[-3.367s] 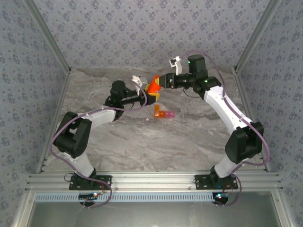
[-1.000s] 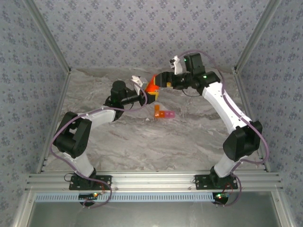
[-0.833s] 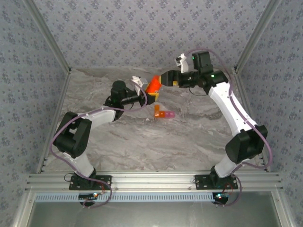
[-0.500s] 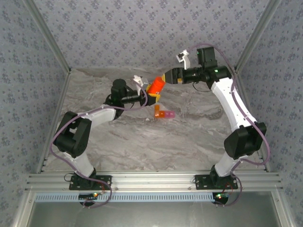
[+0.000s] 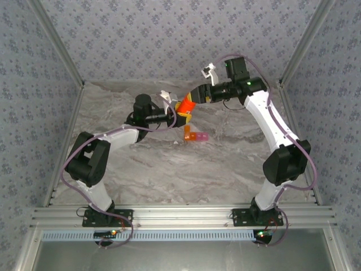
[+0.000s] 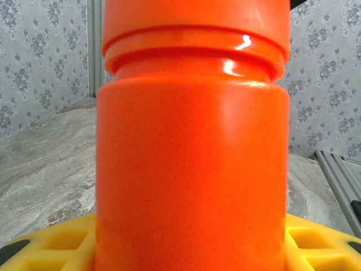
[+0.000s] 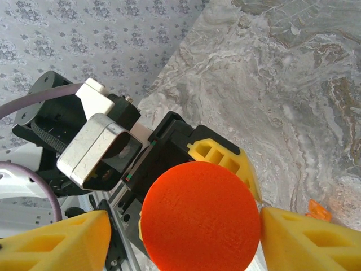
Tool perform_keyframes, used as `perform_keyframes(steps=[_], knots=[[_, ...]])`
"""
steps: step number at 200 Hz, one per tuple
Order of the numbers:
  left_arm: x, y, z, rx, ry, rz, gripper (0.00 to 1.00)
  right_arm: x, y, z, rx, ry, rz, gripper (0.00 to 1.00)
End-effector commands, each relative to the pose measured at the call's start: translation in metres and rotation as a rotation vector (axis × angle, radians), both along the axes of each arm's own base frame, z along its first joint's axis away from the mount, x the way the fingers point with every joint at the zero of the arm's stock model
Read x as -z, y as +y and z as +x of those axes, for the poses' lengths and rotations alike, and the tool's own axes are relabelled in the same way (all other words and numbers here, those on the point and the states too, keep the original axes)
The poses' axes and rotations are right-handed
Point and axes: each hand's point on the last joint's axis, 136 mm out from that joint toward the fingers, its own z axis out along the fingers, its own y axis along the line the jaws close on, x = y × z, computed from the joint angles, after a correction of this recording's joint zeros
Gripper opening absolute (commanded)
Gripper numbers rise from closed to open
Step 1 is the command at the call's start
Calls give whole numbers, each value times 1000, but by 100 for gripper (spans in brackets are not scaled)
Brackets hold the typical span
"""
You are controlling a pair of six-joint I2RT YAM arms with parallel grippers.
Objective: Sort the pills into containers
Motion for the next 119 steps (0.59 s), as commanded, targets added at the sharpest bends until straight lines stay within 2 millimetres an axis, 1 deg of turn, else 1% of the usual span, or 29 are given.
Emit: perform_keyframes(steps=[1,12,28,57,95,102,119], knots=[[-17,-3,1,24,-35,-29,0,-1,6,-4,-29,2,-1,67],[-17,-3,1,25,-34,-30,0,0,5,-3,-24,4,-7,67],[-17,-3,1,25,-36,-31,0,0,5,-3,-20,3,-9,61],[-19,-3,2,18,-37,-33,0,2,5,-2,-6,-2,-26,56],[-22,-2,5,-2,-47,-33,0,7,4,-1,38,-3,-66,49],[-22,-1,6,-11,-51,-32,0,8,4,0,50,1,-71,47],[-25,-1,8,-36,-66,-31,0,13,4,2,94,26,-88,45]])
